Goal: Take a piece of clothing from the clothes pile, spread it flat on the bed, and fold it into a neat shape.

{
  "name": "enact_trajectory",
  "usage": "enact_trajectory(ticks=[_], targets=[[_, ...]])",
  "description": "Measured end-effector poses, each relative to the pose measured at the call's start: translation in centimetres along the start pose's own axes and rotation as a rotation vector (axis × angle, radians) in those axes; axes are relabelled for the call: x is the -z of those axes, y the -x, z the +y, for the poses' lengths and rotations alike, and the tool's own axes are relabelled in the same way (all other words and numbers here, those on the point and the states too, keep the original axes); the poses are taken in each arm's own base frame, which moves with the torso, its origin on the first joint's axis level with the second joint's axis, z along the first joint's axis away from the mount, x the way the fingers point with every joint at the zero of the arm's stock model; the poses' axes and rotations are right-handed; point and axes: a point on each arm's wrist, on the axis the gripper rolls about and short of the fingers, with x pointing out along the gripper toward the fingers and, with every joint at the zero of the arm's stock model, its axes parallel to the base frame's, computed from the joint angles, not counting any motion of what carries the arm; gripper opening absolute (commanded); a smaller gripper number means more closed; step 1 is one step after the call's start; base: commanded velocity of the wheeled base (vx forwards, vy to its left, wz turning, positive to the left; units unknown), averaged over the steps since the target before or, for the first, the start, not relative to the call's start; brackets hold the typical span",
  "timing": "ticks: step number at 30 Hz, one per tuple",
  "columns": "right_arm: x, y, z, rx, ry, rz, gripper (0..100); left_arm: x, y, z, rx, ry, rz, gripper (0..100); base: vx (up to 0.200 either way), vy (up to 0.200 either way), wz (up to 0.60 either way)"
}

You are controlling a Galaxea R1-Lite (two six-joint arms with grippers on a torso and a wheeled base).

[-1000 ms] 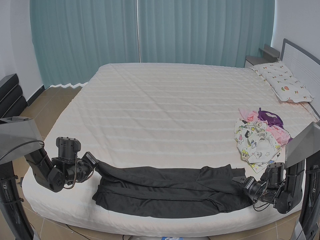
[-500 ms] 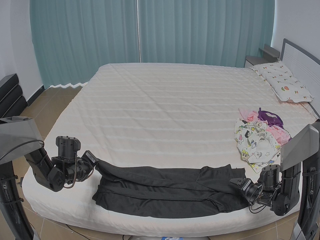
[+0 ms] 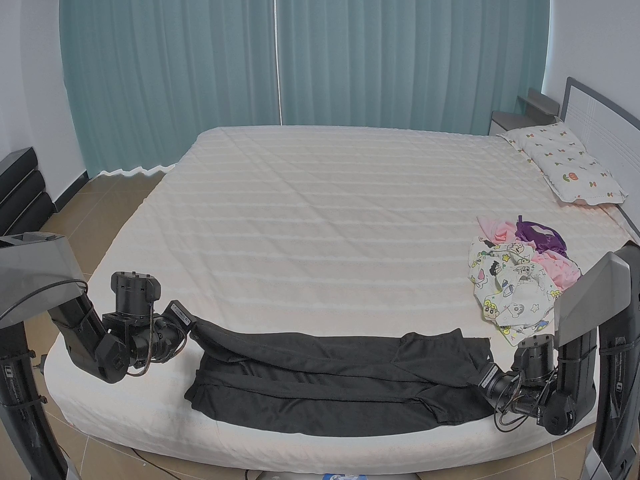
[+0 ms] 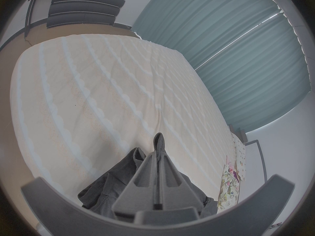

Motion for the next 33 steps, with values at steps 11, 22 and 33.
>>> enact_trajectory(ticks=[11,22,33], targets=[[-1.4,-0.8,1.1,-0.062,0.001,-0.061,0,-0.1,-0.1,-0.1,0.003,-0.002,-0.006,0,0.0,0.0,0.0],[-6.6,-4.2,4.1,-0.136,0.011,-0.228,0,-2.5,-1.5,-3.2,0.097,-0.008,-0.092,0,0.0,0.0,0.0],[-10.3,-4.8,6.4,-0.244,0.005,-0.41,0,-4.7,-4.1,-5.6,0.146,-0.001,-0.237,0,0.0,0.0,0.0]])
